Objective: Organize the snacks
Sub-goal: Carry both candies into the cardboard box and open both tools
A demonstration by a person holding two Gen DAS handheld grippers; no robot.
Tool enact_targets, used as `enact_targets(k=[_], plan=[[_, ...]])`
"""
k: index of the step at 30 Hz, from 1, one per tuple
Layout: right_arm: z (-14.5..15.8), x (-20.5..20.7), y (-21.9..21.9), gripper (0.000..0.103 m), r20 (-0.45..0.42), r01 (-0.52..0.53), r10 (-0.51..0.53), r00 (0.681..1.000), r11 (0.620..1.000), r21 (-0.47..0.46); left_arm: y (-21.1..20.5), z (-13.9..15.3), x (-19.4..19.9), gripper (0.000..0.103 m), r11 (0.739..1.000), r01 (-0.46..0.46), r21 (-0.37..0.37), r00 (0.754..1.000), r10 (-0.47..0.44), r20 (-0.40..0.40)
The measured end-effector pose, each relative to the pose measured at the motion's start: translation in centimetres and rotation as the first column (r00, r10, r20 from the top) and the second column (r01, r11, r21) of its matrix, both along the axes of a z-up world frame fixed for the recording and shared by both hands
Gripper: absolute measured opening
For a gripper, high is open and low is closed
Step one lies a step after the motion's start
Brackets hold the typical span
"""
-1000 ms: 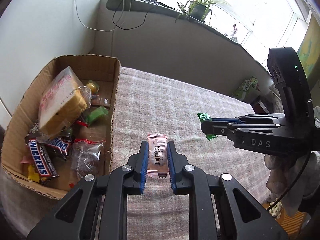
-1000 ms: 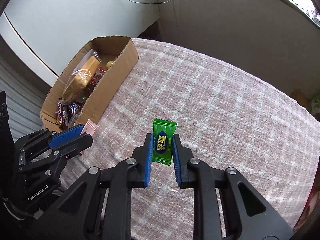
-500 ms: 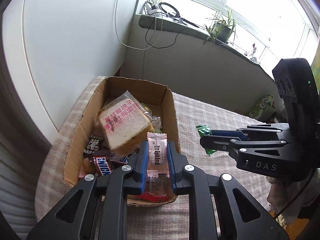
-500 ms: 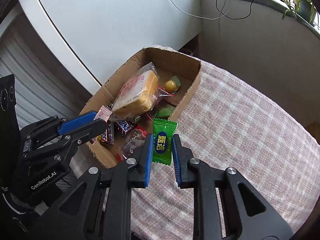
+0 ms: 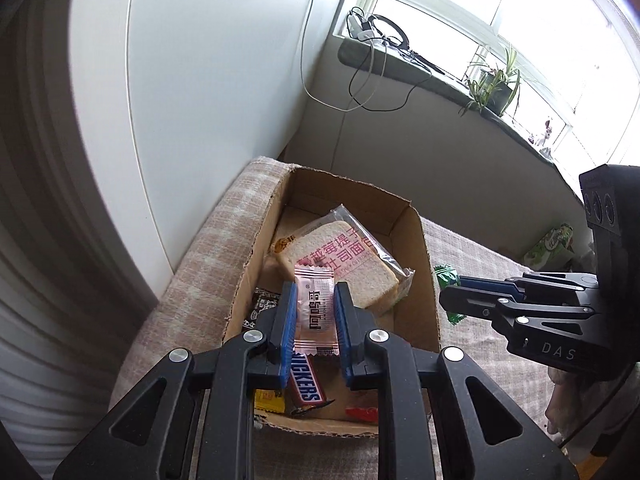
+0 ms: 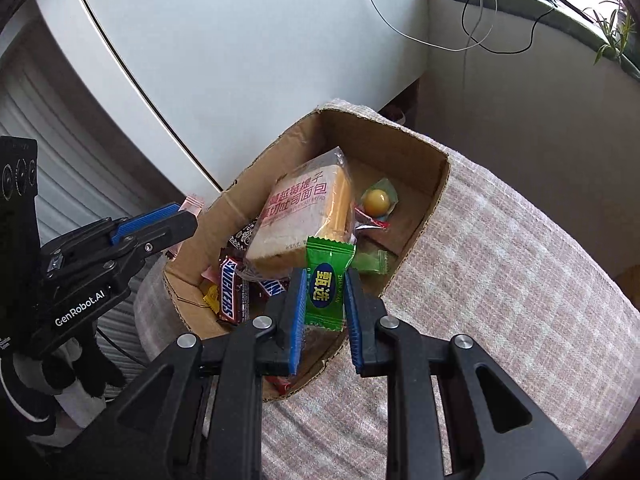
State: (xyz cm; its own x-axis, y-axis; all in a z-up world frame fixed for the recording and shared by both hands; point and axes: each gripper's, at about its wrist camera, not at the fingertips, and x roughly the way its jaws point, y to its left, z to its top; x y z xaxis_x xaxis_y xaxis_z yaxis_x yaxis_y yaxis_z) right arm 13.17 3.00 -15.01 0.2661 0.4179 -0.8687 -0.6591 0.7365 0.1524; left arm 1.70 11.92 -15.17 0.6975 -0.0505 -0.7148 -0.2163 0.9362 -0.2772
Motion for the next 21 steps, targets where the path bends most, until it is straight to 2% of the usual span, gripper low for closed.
enact_targets(k=[6,11,21], plan=[[0.0,2.8,1.2,0.019,0.015,0.026,-0.026,1.0,1.0,-0.01,0.7,0.7,2.9,0.017,1.0,0.018,0.024,1.0,-0.019,0.009],[-0.4,4.7,1.7,0.019,0.003,0.06,-0.06,0.998,0.998,-0.015,0.9,0.7,5.5,0.017,0.999,0.036,0.013,0.999,-0.036,-0.001],[-1.3,5.8,2.8,0.019,0.006,0.072,-0.072,0.997,0.997,-0.038,0.7,0.2,8.6,0.017,0.998,0.057,0.011,0.998,-0.057,-0.035]])
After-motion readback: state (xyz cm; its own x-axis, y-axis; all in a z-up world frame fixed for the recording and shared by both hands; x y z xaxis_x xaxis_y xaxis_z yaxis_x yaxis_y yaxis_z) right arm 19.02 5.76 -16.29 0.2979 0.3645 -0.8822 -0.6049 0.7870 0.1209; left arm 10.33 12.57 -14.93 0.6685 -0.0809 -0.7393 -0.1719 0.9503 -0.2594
